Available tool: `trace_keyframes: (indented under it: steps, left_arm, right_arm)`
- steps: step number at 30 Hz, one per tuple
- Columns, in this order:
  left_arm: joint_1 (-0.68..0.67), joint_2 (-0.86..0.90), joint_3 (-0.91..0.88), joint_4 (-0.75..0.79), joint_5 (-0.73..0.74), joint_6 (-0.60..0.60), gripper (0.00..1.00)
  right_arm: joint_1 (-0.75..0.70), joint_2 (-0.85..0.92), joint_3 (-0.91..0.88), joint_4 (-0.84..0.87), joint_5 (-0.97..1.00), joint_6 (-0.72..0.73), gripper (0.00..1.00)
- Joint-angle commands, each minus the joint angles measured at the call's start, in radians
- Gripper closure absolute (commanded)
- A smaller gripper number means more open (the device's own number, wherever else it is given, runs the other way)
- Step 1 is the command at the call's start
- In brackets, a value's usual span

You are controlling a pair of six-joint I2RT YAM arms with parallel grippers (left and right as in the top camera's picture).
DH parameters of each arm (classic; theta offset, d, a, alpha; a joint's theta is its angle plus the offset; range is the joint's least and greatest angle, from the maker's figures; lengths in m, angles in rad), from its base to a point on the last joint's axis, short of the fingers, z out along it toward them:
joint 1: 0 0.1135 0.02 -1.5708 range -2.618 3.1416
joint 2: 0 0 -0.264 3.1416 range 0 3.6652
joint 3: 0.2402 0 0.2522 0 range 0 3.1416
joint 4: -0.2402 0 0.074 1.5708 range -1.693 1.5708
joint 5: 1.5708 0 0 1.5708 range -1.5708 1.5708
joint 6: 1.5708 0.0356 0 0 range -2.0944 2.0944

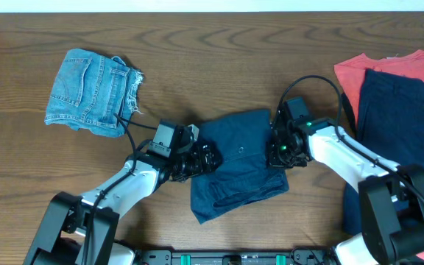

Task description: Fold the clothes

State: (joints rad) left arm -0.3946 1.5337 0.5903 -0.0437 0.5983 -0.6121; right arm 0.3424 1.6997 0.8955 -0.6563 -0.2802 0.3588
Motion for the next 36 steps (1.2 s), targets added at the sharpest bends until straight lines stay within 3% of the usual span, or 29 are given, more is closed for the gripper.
trace_keyframes:
  steps: [1,4,5,7,8,11,12,17,23,30,36]
  left_arm:
    - [-0.021,0.062,0.001,0.039,-0.075,-0.076,0.18]
    - [-0.052,0.112,0.001,0.105,-0.066,-0.089,0.21]
    - [-0.059,0.123,0.001,0.115,-0.06,-0.089,0.31]
    - [-0.063,0.129,0.001,0.113,-0.056,-0.089,0.62]
    - [-0.063,0.129,0.001,0.113,-0.056,-0.089,0.71]
    - [-0.062,0.126,0.001,0.113,-0.056,-0.071,0.92]
    - [-0.062,0.124,0.001,0.113,-0.047,-0.053,0.94]
    - [-0.058,0.067,0.006,0.105,0.069,-0.009,0.94]
    - [0.003,-0.126,0.064,0.082,0.182,-0.009,0.94]
    - [0.247,-0.313,0.154,0.091,0.202,-0.065,0.94]
    - [0.532,-0.294,0.235,0.242,0.151,-0.141,0.94]
  right_arm:
    - [-0.001,0.013,-0.007,-0.001,0.038,0.011,0.99]
    - [-0.001,0.013,-0.008,-0.001,0.038,0.011,0.99]
    - [-0.001,0.013,-0.007,-0.002,0.037,0.011,0.99]
    - [-0.001,0.013,-0.007,-0.002,0.037,0.011,0.99]
    - [-0.001,0.013,-0.007,-0.003,0.037,0.011,0.99]
    - [-0.002,0.002,-0.003,-0.019,0.037,0.011,0.99]
    - [-0.003,-0.008,0.002,-0.031,0.037,0.011,0.99]
    - [-0.004,-0.103,0.043,-0.113,0.037,0.009,0.99]
    - [-0.009,-0.285,0.105,-0.177,0.037,-0.002,0.99]
    - [-0.017,-0.458,0.127,-0.177,0.037,0.006,0.99]
    - [-0.016,-0.5,0.127,-0.18,0.036,0.011,0.99]
